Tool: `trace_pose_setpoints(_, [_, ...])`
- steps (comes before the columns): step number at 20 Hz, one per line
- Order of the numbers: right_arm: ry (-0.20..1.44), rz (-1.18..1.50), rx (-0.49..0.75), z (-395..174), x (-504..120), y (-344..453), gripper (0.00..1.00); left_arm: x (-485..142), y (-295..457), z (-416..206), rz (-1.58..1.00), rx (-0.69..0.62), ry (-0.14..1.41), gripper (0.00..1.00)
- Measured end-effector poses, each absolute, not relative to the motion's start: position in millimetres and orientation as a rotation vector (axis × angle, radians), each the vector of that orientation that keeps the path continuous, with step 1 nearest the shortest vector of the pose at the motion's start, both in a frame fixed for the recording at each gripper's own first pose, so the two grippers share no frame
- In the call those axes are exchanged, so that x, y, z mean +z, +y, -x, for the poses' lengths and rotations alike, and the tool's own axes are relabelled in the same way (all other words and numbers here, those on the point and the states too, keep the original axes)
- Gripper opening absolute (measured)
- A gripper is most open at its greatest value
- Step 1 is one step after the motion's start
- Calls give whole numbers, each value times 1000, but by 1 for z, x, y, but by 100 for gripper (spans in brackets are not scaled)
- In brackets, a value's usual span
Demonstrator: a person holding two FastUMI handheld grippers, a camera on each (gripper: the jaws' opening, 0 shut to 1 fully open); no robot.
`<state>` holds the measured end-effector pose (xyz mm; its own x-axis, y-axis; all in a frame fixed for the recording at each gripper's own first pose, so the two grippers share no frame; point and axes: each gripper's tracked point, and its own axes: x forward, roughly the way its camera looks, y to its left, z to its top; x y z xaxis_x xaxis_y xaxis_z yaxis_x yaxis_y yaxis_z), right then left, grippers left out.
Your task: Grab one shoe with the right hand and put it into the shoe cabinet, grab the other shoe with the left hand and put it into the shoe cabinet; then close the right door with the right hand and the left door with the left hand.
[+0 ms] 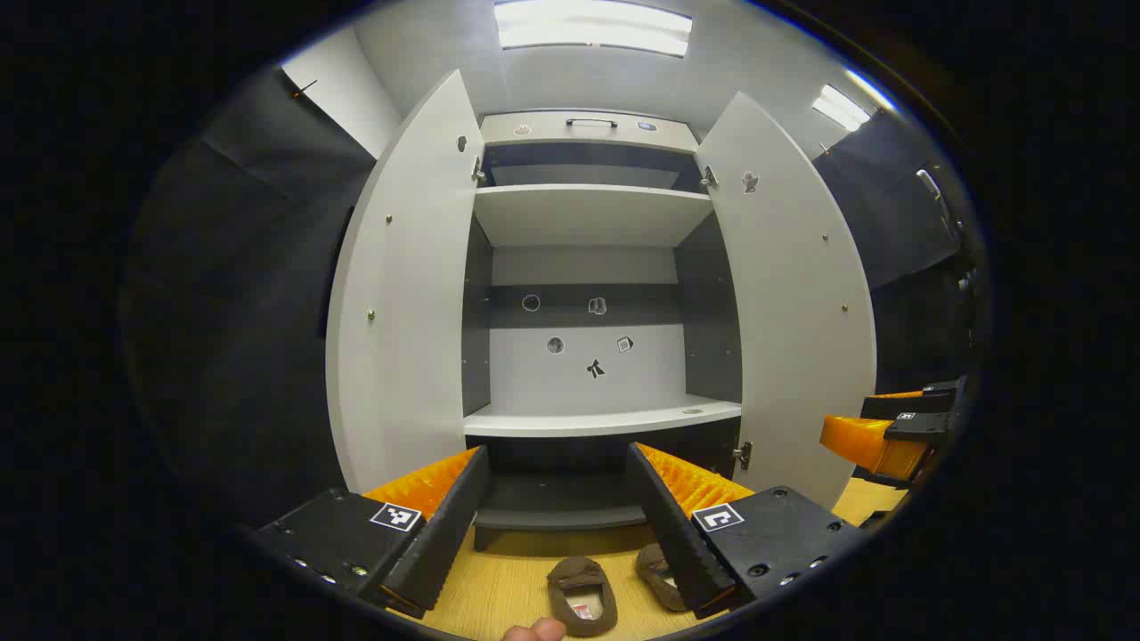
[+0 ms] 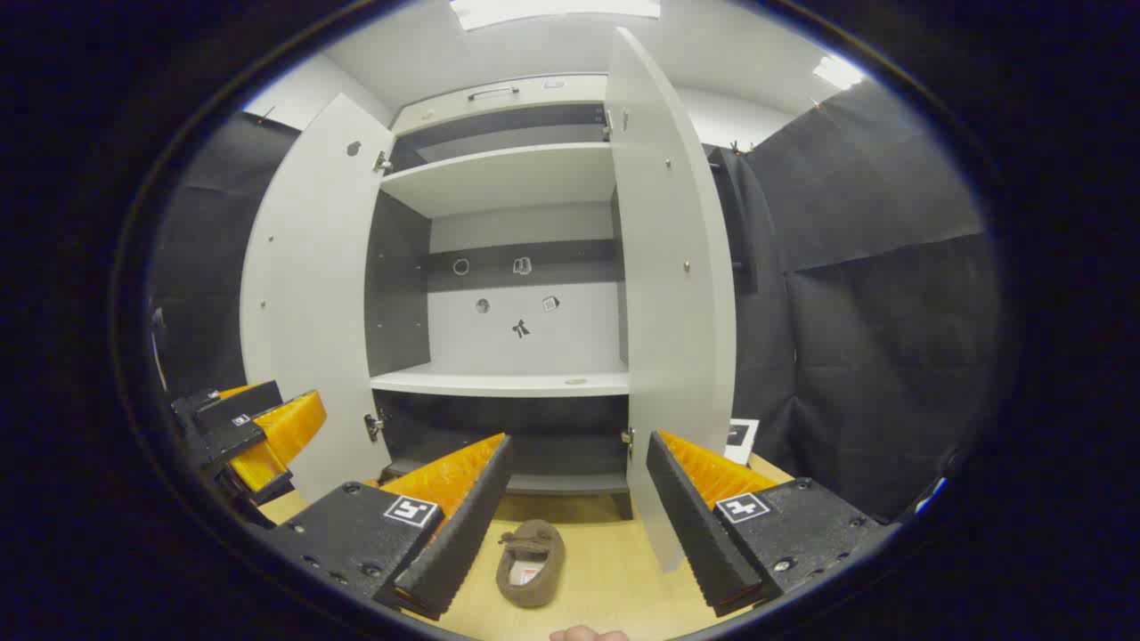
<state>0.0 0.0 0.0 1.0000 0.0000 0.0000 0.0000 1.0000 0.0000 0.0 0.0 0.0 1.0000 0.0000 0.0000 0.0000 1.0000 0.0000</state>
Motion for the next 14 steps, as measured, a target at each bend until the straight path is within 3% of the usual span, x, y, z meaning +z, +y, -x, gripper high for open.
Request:
trace_pose_setpoints(7, [-2,20,-10,3,2,-1,94,-7,10,0,2,26,10,95])
trace_pose_setpoints(10, [6,18,-8,3,0,-1,99,-8,13,2,3,32,12,94])
trace_pose_setpoints(14, [9,24,3,4,-1,3,94,-6,16,4,-2,38,7,95])
